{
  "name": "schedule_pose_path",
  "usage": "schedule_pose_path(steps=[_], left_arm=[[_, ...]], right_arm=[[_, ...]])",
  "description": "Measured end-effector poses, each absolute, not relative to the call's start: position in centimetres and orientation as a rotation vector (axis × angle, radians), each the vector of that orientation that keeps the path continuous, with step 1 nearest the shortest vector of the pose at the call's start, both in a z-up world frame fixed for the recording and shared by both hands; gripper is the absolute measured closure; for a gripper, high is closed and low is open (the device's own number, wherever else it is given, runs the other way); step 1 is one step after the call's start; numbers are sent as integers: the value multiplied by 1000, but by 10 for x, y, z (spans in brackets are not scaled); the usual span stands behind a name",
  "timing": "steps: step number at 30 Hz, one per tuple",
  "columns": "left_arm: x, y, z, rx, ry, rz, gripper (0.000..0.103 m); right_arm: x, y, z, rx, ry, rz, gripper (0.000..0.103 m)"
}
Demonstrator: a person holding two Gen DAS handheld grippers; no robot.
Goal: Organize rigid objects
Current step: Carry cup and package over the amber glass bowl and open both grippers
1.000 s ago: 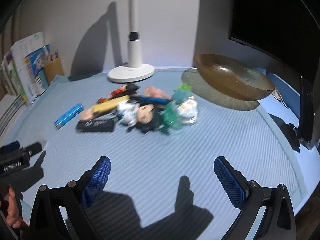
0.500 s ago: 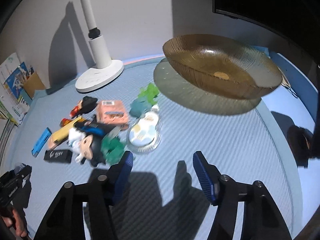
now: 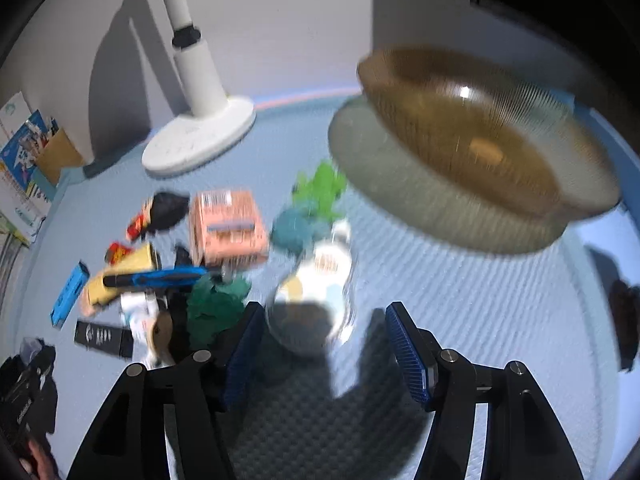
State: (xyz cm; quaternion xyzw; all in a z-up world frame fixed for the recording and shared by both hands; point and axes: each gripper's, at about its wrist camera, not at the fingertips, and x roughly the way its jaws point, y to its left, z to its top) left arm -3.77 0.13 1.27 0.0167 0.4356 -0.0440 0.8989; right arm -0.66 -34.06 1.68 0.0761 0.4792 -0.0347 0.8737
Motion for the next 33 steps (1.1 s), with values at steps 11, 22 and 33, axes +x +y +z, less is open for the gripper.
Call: schedule_pose_path(steps=[11,22,33], left_arm=[[-42,13,14,-57,923,-170,58],[-41,1,14,22,927,-138,69],[-51,-36,42,24,850,-222,69]], right_arm=[[4,-337,21,142,945,-125,47],[-71,-365,22,93,952,10,55],[-92,-380,18,127,952,-92,40]])
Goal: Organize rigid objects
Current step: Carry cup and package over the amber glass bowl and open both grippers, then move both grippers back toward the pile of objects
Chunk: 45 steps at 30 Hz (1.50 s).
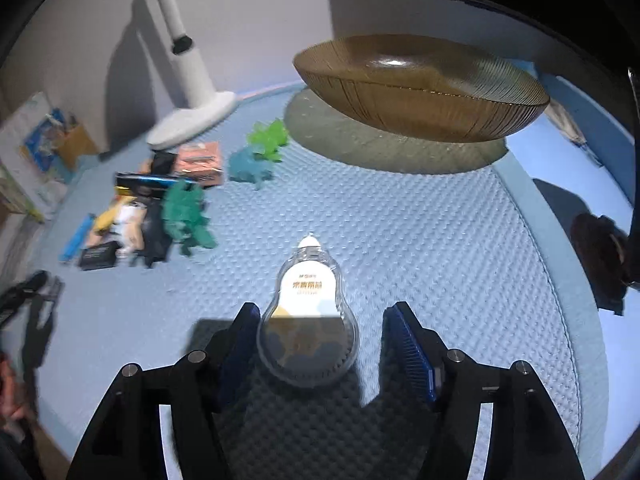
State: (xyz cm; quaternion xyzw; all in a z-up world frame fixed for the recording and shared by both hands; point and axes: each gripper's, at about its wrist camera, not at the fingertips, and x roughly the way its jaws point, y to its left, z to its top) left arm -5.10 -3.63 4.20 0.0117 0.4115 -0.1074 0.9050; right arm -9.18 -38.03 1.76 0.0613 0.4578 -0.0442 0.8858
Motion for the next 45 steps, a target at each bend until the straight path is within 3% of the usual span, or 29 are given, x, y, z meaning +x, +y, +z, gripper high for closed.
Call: schedule_pose_path(steps=[1,6,14,21,28,32,35,38,45], left_arm=[[-51,-43,46,40,840,-230,69],[-43,-94,84,117,768,-340,69],[2,-228,155,169,648,-638,69],[54,-335,118,206,806,-755,69],[64,-372,93,232,872,-775,67],[65,-365,104,221,846,-723,32],[63,-328,122,152,806,-700,31],[52,-272,141,74,753,-648,24],[3,-151,149,-28,683,-457,22]], right_arm=[[-89,-372,18,79,949,-119,55],[-91,-371,39,98,903,-76,55],[-70,-462,146,163,711,-209,55],[-18,-500,123,176,898,-199,55],[-3,-507,106,150,968,-177,55],[-15,-512,119,149,914,-208,45],[-40,-523,140,186,826,-237,45],[-63,-523,155,218,770,-226,45],[-82,-461,163,187,742,-93,43]])
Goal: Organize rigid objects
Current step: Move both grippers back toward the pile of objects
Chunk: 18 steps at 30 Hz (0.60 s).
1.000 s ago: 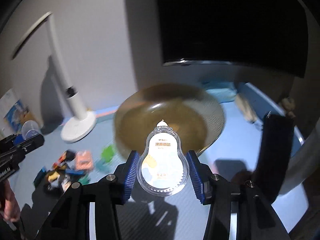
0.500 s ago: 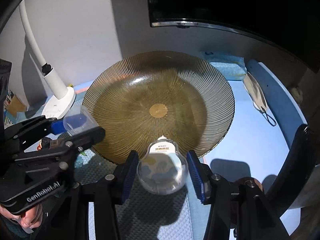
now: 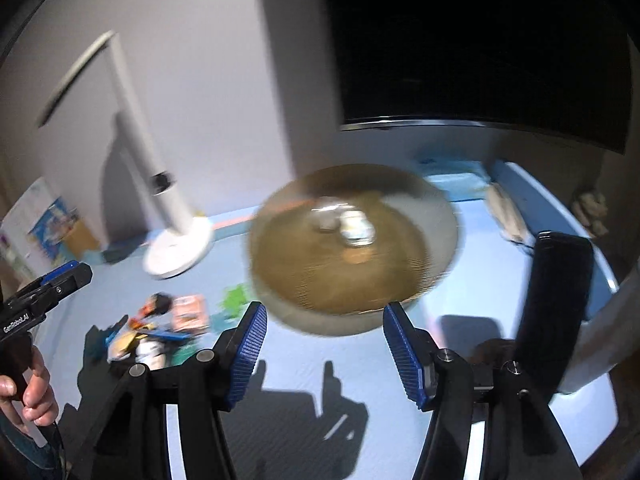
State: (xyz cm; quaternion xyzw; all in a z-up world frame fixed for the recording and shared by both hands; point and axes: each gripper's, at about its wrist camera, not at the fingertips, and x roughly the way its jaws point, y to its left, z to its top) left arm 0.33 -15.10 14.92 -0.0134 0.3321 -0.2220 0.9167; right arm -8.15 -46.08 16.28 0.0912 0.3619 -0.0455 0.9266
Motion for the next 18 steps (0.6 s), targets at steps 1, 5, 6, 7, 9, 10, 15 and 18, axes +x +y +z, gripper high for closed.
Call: schedule_pose_path(steps=[1,5,6,7,9,10,15,18], left_arm=[[-2,-139,148,-34,681,-434,21],[-21,-69,123,-63,693,-278,14],[-22,-57,115,-57,700,-236,14],[-22,-46,104,-47,710,-185,14],[-22,-20,79,-34,740,-100,15],[-21,-10,69,-39,760,-78,15],[-15,22,24,-105,858,-32,15],[-11,21,18,-105,890,-36,15]], right_arm=[[-82,-448,160,176,742,-74,42],[-81,-401,135,156,749,2,39],[-80,-392,125,156,747,15,32],[-77,-384,113,156,745,19,24],[-71,-375,86,164,754,24,23],[-67,-370,70,168,770,26,23],[-58,-367,28,207,845,6,23],[-55,-369,25,209,849,-11,22]])
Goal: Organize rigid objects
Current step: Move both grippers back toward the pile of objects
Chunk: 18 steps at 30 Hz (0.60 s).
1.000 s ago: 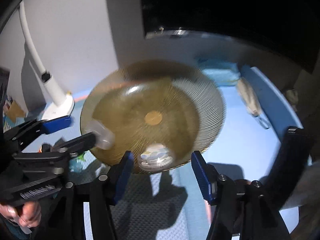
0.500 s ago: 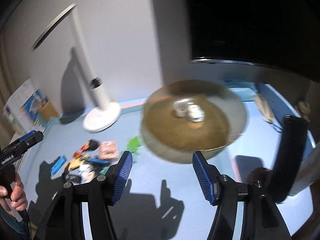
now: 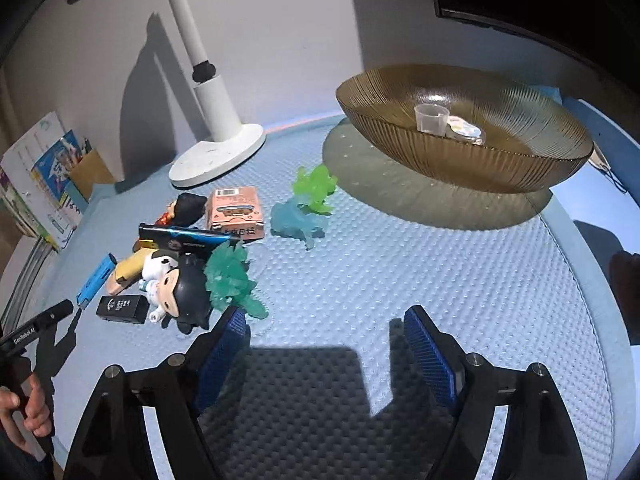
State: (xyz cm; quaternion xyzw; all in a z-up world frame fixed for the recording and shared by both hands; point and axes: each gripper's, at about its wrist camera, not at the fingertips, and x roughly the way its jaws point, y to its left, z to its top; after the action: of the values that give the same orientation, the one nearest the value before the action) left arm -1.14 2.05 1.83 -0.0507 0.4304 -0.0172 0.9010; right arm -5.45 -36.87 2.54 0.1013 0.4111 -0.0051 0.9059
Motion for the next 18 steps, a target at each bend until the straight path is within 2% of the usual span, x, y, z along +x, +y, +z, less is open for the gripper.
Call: schedule_pose_path(steps=[12,18], left_arm=[[-9,11,15,-85,902,-79,15],[2,3,20,-42,957,-180,15]], right_arm=[[-48,-365,24,151,863,-44,22],[-41,-373,22,213,945,-24,22]])
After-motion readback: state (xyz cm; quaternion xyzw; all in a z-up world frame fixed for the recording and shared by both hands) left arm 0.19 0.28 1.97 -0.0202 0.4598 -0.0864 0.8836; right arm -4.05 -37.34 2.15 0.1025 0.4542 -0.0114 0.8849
